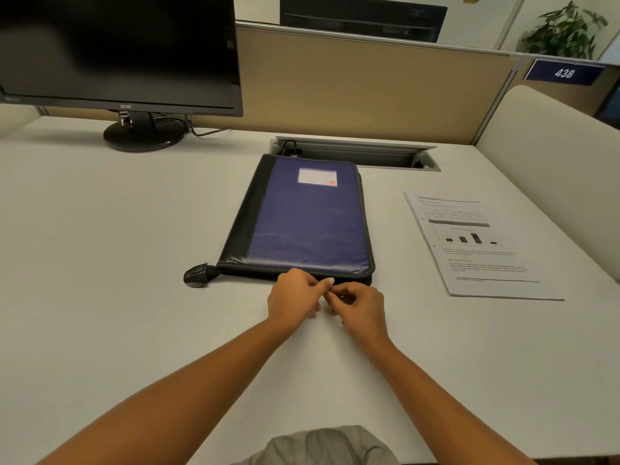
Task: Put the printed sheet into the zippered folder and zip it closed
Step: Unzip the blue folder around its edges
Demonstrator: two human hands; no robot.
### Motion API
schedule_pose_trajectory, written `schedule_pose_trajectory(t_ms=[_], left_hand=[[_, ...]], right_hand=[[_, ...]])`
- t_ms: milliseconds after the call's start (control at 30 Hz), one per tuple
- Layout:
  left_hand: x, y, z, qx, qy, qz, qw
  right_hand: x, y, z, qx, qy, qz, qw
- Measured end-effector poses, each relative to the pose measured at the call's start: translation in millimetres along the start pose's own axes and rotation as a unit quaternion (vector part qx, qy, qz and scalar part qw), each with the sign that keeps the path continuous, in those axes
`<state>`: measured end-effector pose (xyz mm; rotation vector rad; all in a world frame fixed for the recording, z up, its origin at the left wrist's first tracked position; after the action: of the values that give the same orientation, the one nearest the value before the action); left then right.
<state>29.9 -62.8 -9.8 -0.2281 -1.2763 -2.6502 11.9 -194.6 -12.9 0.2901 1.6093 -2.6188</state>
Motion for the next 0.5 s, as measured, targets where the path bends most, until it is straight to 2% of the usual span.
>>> schedule_pose_trajectory(t_ms=[133,233,300,400,500], left_hand=[[-8,0,-5,0.026,-0.01,0.001,1.0],[-8,0,-6,0.006,-0.007,-0.029,1.0],[-7,2,-6,-0.033,0.005,-0.059,0.998],[-4,7,-5,-0.114,0.019,-0.098,0.989],[-3,9,-7,-0.146,0.018,-0.122,0.982]], right_hand=[[0,2,2,-0.019,-0.033,0.015,0.999],[-7,13,22,-0.059,0.056,-0.036,0.996],[-13,18,37,-0.048,0.12,-0.05,0.99],[-23,20,40,-0.015,0.14,-0.066,0.988],[-30,25,35,0.013,0.129,-0.102,0.986]])
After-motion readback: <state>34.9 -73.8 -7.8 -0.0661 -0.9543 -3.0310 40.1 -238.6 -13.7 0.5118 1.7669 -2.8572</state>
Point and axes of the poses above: each hand's wrist, its own x-axis away from the middle knuckle, its own z-axis out of the back of the hand, y = z × x, the point moved 7 cm from there along -x, towards the middle knuckle, and after that the axes turned 6 degrees about z, right-handed, at the moved point
